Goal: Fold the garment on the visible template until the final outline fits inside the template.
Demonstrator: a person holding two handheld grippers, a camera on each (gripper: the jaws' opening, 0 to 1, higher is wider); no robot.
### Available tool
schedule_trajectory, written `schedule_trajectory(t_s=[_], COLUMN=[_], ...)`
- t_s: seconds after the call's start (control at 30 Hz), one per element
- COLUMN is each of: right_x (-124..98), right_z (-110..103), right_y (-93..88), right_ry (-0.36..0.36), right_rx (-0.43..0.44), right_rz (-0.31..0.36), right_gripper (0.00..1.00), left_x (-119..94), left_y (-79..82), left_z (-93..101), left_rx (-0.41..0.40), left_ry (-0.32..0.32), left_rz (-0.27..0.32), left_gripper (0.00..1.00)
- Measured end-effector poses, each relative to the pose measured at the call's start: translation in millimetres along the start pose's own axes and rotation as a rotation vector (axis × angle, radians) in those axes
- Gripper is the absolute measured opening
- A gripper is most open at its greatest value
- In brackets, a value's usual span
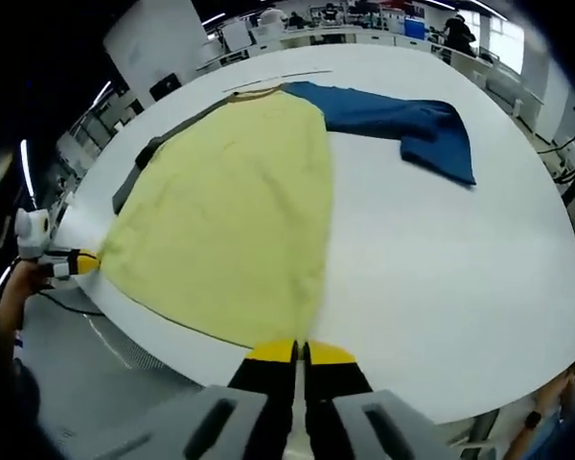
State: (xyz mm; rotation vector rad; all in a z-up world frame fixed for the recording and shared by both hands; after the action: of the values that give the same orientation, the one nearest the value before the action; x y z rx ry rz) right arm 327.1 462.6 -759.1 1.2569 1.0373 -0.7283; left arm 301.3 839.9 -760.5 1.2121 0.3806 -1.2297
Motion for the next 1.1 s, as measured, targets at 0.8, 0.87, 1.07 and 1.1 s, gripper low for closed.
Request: schedule_trajectory(t_s=[0.8, 0.87, 1.07, 1.1], right_x=[-9, -10, -11, -11], right_z=[22, 27, 40, 43], right_y=[31.4, 38.1, 60.2, 66.2], right_ry=[-0.048, -0.056, -0.05, -0.05], right_rx=[0.028, 0.042, 0.097, 0.102], right_rz=[0.122, 0.146, 0.226, 0.248], right_gripper=[0.38, 0.43, 0.51, 0.52], left_x=[-18, -20, -26, -27], left_y=[29.1, 34.4, 45.3, 46.3], left_z=[6.8, 6.7, 10.5, 11.3], left_rx=[0.052, 0.059, 0.086, 0.092], left_ry=[0.021, 0.033, 0.031, 0.031], left_rz=[0.178, 0.21, 0.281, 0.285], left_gripper=[0.34, 0.44, 0.62, 0.64])
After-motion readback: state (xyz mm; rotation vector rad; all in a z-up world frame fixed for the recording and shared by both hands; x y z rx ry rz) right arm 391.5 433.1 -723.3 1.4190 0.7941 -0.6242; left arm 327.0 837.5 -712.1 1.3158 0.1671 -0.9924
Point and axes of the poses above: the point that each gripper's makers call its tool centre point, and the gripper's own axes: x roughly forward along the fingers, z roughly to its right, y roughly out of its top, the point moved 2 cm from there along -x, roughly backward along the fingers, and after that the axes turned 12 degrees about -y, right-handed, at the moved point
